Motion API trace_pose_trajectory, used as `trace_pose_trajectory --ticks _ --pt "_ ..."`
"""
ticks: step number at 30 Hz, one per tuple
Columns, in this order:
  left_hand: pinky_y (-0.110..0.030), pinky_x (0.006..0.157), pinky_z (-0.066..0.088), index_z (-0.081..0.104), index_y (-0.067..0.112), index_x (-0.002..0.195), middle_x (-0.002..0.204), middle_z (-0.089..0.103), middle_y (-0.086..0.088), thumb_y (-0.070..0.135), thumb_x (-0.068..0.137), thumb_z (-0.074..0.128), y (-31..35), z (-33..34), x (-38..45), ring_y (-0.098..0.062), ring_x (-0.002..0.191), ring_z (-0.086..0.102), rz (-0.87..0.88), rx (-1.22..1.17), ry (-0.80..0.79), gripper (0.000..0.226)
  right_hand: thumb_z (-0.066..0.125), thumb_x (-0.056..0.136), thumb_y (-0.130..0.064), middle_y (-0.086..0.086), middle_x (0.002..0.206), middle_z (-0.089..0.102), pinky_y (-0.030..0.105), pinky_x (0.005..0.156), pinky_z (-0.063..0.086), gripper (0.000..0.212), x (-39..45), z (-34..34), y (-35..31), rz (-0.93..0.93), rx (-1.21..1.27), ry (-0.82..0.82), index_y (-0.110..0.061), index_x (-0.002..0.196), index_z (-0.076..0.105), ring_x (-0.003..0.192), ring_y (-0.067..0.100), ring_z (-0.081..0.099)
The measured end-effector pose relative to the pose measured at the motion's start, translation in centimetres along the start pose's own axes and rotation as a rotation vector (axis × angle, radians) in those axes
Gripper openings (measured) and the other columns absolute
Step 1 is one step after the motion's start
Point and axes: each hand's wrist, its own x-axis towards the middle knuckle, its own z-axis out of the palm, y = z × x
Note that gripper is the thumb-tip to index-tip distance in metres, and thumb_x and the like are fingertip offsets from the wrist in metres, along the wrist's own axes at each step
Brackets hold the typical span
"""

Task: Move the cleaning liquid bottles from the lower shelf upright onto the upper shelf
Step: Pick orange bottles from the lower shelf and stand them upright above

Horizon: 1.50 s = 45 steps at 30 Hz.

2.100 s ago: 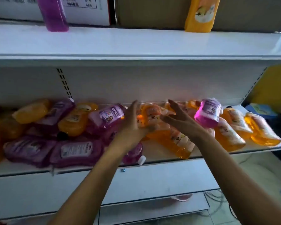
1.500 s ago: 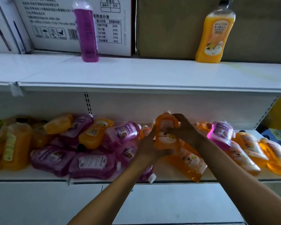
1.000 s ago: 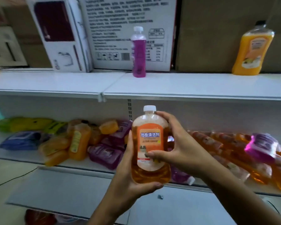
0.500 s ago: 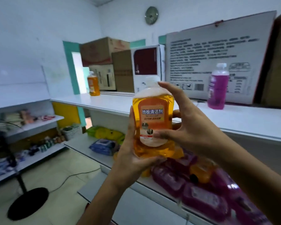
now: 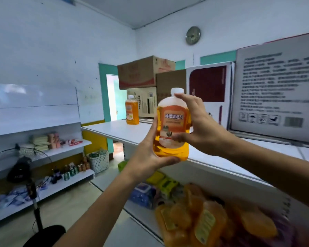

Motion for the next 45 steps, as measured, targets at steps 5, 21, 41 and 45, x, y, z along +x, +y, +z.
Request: trace_pose_trajectory --ticks 5,21,41,45 --pt "-0.016 0.097 0.046 0.001 0.049 0.151 0.135 0.052 0.017 0.035 0.072 0.087 -5.5 -3.4 5.7 -0.003 0.119 0.056 -0.030 0.108 -0.011 0.118 0.084 0.076 -0.011 -0.003 0.150 0.018 0.007 0.097 0.038 0.103 6.2 4.4 3.7 0.020 -0.075 0.011 -0.033 0.153 0.019 0.121 0.007 0.033" --pt "-0.042 0.092 0.048 0.060 0.021 0.125 0.132 0.060 -0.001 0.071 0.087 0.049 -20.4 -14.1 17.2 -0.026 0.116 0.057 -0.281 0.790 -0.335 0.064 0.084 0.076 -0.012 0.002 0.153 0.018 0.047 0.091 0.054 0.100 21.6 17.3 12.3 0.126 -0.388 -0.052 -0.027 0.150 0.019 0.107 0.042 0.062" --pt "-0.043 0.106 0.041 0.049 0.015 0.142 0.142 0.054 -0.007 0.045 0.097 0.056 -22.0 -16.7 16.3 -0.025 0.129 0.048 0.121 0.397 -0.139 0.055 0.067 0.090 -0.013 0.015 0.165 -0.008 0.042 0.104 0.048 0.086 27.8 22.1 7.3 0.388 -0.598 -0.022 -0.030 0.157 0.016 0.130 0.035 0.049" --pt "-0.032 0.102 0.043 0.055 0.011 0.132 0.130 0.058 -0.001 0.023 0.098 0.057 -20.1 -15.5 9.8 -0.017 0.124 0.052 0.465 0.077 0.114 0.036 0.067 0.093 -0.029 0.001 0.153 0.037 0.016 0.107 0.040 0.060 19.1 20.5 0.4 0.295 -0.386 0.137 -0.022 0.147 0.040 0.134 0.010 0.044"
